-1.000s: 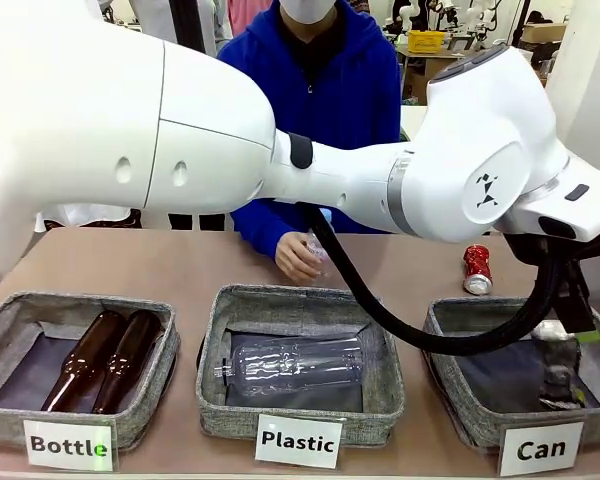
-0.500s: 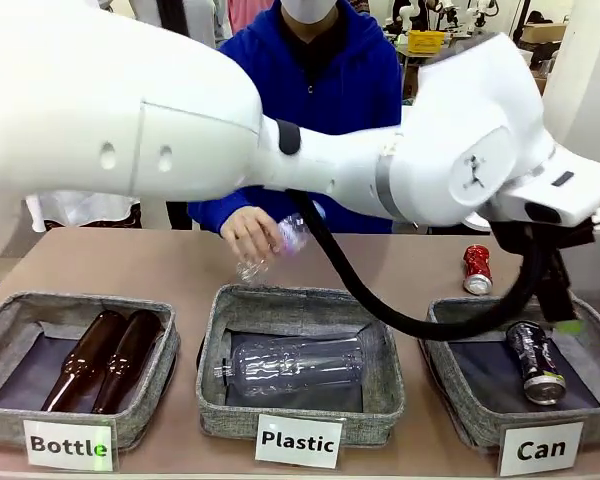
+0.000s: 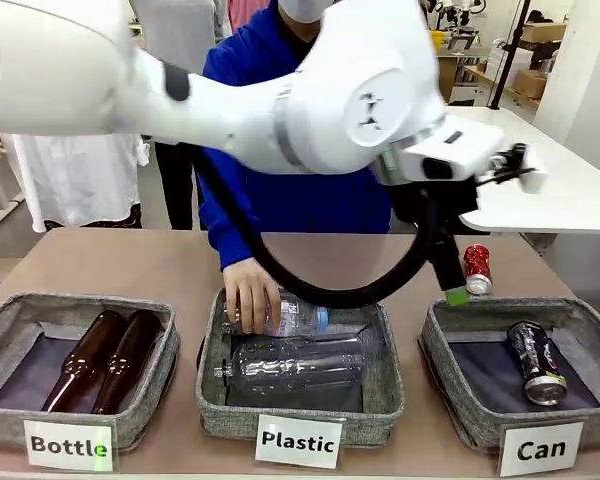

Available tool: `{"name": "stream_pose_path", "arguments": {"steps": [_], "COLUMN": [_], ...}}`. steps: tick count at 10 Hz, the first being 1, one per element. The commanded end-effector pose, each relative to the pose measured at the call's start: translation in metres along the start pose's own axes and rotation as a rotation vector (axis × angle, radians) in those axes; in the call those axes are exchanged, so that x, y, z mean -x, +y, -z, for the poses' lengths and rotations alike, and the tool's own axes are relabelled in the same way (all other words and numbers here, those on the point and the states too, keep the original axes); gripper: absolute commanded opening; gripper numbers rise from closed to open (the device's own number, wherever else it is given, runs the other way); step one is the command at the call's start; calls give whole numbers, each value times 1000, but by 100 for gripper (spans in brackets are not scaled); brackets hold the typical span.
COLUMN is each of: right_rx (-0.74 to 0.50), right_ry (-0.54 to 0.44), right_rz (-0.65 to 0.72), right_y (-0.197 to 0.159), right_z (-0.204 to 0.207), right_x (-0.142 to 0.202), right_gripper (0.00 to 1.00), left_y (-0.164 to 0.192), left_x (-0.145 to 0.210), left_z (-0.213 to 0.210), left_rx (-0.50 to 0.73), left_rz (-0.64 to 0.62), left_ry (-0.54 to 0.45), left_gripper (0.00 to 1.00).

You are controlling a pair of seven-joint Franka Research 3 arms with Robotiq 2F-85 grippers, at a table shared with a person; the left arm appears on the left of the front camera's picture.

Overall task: Sort the can waste into the basket.
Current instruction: Pick up the can waste from the table and place it in the right Fabric basket.

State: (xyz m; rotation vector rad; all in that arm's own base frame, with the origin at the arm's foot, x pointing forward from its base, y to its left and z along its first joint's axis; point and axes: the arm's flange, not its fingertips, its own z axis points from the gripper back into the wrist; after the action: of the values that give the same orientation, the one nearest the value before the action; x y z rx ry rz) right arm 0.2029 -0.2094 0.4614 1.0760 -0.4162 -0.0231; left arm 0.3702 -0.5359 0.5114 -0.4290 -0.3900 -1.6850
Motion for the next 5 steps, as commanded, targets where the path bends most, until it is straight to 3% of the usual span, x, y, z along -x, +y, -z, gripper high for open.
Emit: {"name": "stream_pose_path", "arguments": {"steps": [1, 5], "right_rx": [-16, -5], "right_ry": [-11, -55], "right_rz": [2, 11], "right_y": [10, -11], "right_z": [-3, -32], "right_x": [-2, 7], "right_gripper": [100, 100], "left_y": [-19, -16], "left_x": [18, 9], "left_z": [-2, 7], "left_rx": [-19, 1], "left_rz": [27, 57], "left_ry": [-103, -133], "left_gripper": [100, 100]}}
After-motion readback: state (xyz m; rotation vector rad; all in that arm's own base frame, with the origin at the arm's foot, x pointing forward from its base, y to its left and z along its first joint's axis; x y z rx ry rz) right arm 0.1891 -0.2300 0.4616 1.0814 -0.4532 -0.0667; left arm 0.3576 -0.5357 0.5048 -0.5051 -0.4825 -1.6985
